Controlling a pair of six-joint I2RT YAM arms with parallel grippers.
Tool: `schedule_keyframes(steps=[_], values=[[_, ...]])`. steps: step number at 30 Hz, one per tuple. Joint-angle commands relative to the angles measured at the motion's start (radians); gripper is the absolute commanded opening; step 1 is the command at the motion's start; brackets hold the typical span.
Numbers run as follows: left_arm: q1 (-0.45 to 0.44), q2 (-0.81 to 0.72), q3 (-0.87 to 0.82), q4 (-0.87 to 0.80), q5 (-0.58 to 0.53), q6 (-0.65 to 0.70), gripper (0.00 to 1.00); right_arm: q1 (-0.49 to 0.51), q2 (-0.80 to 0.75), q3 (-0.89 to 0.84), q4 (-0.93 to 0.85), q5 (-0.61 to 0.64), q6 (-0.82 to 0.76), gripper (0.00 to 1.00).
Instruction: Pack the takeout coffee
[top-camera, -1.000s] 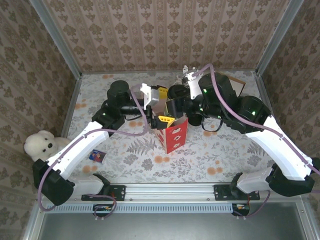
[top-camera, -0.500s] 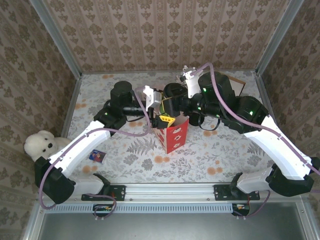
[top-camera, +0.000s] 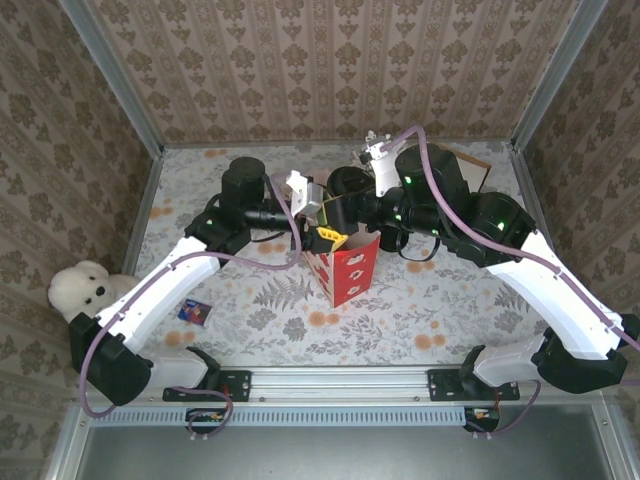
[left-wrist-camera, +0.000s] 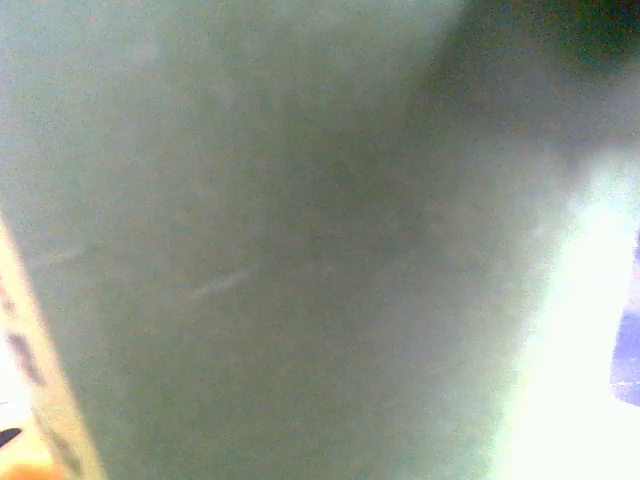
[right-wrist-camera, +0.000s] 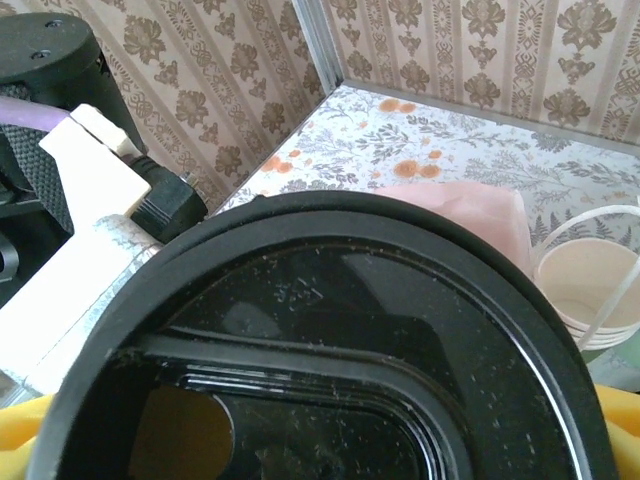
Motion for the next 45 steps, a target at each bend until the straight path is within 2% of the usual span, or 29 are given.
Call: schedule_keyframes(steps=[1, 2, 7, 14, 20, 26, 39, 45], values=[[0.025, 0.003, 0.057, -0.098, 0.008, 0.087, 0.60, -0.023, -0.024, 0.038, -0.130, -0.037, 0.033, 0.97], [0.029, 0.003, 0.064, -0.128, 0.004, 0.112, 0.60, -0.028, -0.024, 0.052, -0.169, -0.050, 0.054, 1.00], [0.032, 0.012, 0.104, -0.252, 0.020, 0.232, 0.61, -0.080, -0.014, 0.128, -0.311, -0.107, 0.179, 1.00], [0.025, 0.038, 0.167, -0.414, 0.039, 0.390, 0.61, -0.090, 0.052, 0.272, -0.407, -0.237, 0.219, 1.00], [0.009, 0.026, 0.173, -0.457, 0.035, 0.441, 0.62, -0.091, 0.217, 0.480, -0.547, -0.230, 0.188, 1.00], [0.009, 0.043, 0.179, -0.445, 0.047, 0.423, 0.62, -0.089, 0.358, 0.695, -0.707, -0.175, 0.182, 1.00], [0.008, 0.060, 0.176, -0.403, 0.042, 0.366, 0.64, -0.087, 0.306, 0.585, -0.669, -0.249, 0.197, 1.00], [0.007, 0.064, 0.167, -0.426, 0.069, 0.415, 0.63, -0.091, 0.317, 0.588, -0.652, -0.293, 0.195, 0.96]])
